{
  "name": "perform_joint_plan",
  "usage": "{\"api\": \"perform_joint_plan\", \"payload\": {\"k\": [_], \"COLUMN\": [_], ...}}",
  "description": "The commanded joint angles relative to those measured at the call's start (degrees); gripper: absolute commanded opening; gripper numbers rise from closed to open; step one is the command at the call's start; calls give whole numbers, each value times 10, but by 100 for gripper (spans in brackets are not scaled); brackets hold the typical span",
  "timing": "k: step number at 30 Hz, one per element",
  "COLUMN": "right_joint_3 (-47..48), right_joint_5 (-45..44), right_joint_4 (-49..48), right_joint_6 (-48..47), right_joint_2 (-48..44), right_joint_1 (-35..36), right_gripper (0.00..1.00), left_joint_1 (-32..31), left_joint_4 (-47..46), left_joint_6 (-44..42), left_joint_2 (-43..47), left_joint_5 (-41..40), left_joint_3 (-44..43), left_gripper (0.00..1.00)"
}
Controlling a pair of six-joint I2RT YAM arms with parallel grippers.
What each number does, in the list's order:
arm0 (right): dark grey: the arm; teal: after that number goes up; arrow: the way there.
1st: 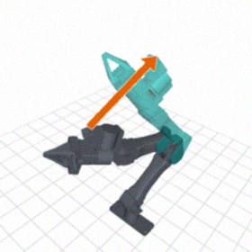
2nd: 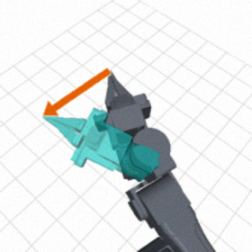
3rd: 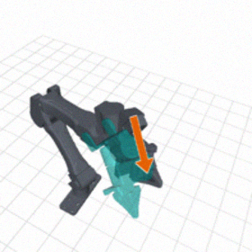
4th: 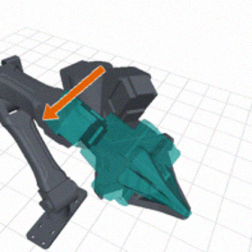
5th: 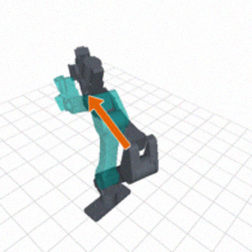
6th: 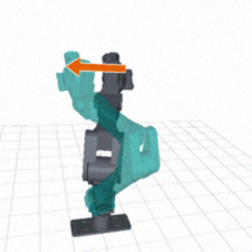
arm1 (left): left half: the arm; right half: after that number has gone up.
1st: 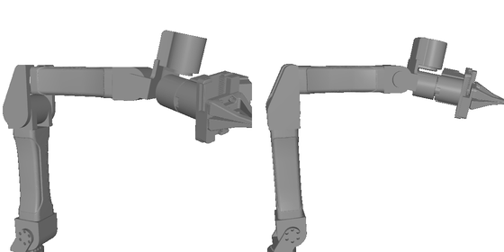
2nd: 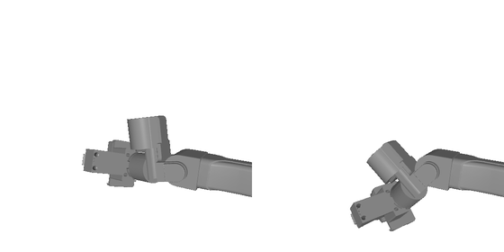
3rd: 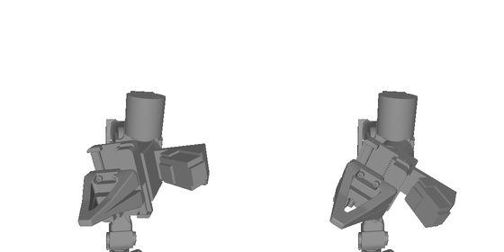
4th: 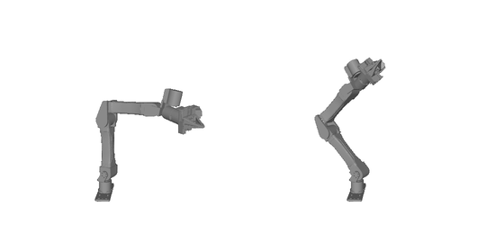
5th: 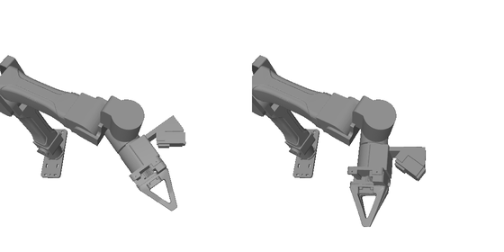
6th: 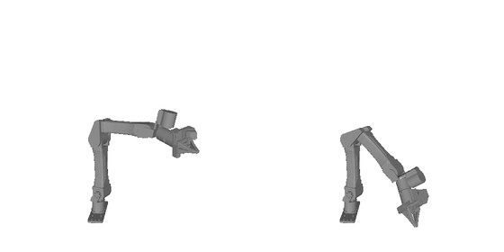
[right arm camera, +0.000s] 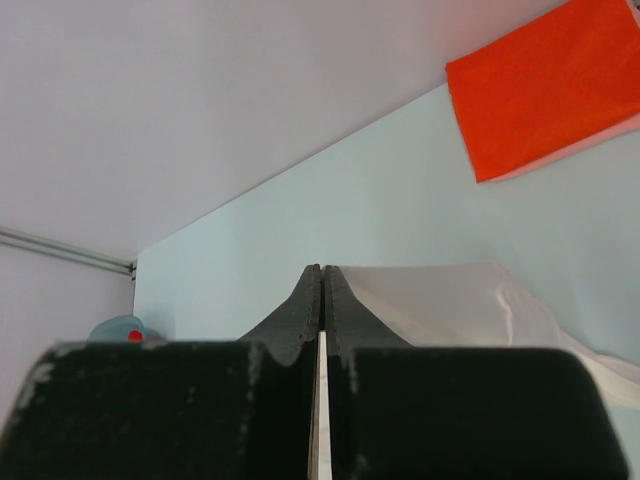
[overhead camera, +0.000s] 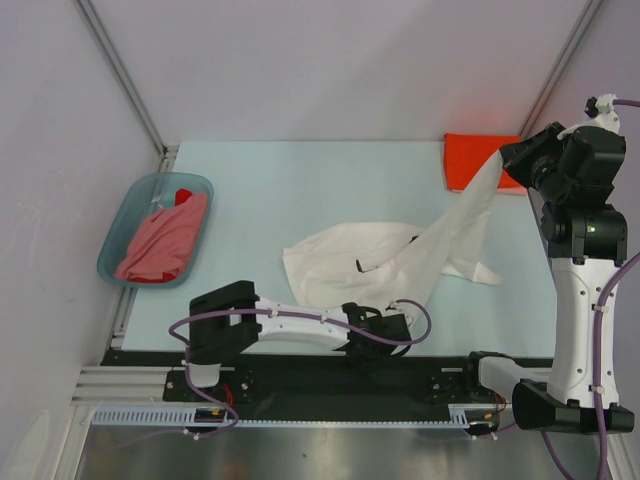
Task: Fold and stack the t-shirts
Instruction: Flatten the tshirt out
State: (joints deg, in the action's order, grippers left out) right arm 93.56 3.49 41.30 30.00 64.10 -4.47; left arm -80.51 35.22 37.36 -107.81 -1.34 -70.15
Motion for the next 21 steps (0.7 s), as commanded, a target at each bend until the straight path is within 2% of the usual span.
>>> {"api": "perform_joint_plan", "payload": {"k": [1, 2, 4, 5, 10, 14, 17, 20, 21], "right_joint_3": [0, 0, -2, -2, -3, -1, 6, 26, 35], "right_joint_5": [0, 0, 0, 1, -1, -6, -16, -23, -30], "right_joint_4": [-32, -32, -32, -31, -31, -33, -48, -61, -66], "right_joint_6": [1, 1, 1, 0, -4, -10, -20, -28, -30], "right_joint_2": [-13, -13, -12, -12, -11, -5, 8, 30, 49], "right_joint_1": [0, 0, 1, 1, 1, 1, 0, -2, -2], "right_gripper": [0, 0, 0, 0, 0, 0, 0, 0, 0], "left_joint_1": [0, 0, 1, 2, 14, 41, 99, 152, 197], "left_joint_4": [16, 23, 41, 49, 121, 174, 195, 199, 201], "left_joint_6": [-25, -27, -31, -32, -41, -57, -122, -191, -244], "left_joint_2": [-28, -30, -33, -28, 5, 78, 174, 232, 256], "left_joint_5": [-45, -58, -80, -91, -173, -224, -262, -269, -264], "left_joint_3": [-23, -26, -38, -41, -72, -83, -102, -134, -173], "left_gripper": [36, 26, 12, 1, 0, 0, 0, 0, 0]}}
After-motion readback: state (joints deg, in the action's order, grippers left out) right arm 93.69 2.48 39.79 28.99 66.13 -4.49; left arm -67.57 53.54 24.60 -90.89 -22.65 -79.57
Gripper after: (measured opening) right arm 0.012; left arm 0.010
